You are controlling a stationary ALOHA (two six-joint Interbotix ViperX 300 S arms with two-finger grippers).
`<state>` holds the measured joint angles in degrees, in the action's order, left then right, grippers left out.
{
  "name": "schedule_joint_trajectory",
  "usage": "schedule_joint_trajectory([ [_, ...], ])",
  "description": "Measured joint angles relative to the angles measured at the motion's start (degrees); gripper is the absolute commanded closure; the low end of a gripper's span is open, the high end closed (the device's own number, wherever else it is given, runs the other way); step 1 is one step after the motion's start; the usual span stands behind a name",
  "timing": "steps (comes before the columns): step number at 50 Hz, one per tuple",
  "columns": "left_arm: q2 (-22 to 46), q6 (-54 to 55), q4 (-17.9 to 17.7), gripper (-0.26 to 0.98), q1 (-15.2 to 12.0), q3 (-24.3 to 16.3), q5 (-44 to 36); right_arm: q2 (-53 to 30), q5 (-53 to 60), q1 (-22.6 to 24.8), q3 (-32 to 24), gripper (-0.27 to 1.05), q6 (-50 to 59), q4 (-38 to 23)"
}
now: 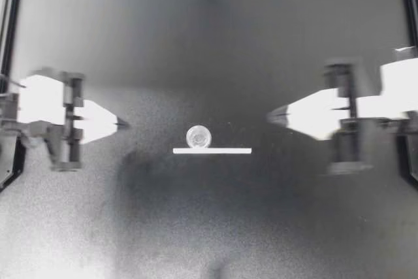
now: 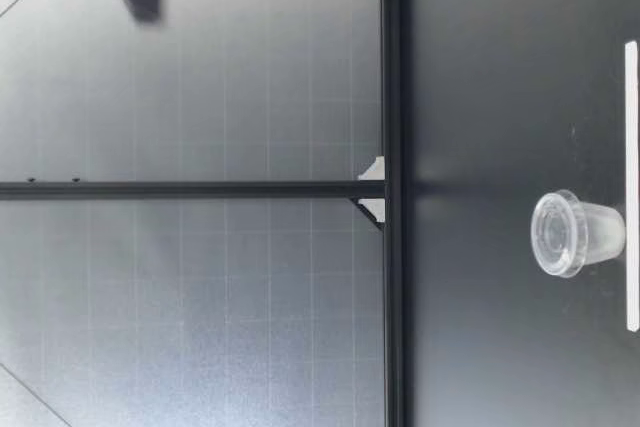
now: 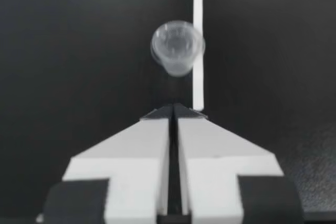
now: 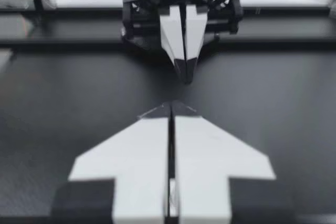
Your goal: Pick up the plastic cup and open its lid.
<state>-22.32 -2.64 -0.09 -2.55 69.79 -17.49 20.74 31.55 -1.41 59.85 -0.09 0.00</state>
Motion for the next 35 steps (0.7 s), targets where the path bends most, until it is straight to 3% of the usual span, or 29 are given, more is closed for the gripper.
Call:
schedule_joint_trajectory([
  [11, 7.56, 0.09, -0.09, 0.83, 0.00, -4.04, 0.09, -9.84, -1.14, -0.18, -4.75, 0.97, 0.18, 0.00],
  [18, 10.72, 0.09, 0.00, 0.73, 0.00, -6.59, 0.09, -13.62, -3.34, -0.18, -7.47, 0.98, 0.35, 0.00],
  [31, 17.05, 0.00, 0.00, 0.23, 0.00, -8.88, 0.00, -19.69, -8.88, -0.18, -12.66, 0.98, 0.35, 0.00],
  [35, 19.51, -0.26, 0.00, 0.15, 0.00, -9.76, -0.26, -21.53, -10.63, -0.26, -14.33, 0.98, 0.44, 0.00],
])
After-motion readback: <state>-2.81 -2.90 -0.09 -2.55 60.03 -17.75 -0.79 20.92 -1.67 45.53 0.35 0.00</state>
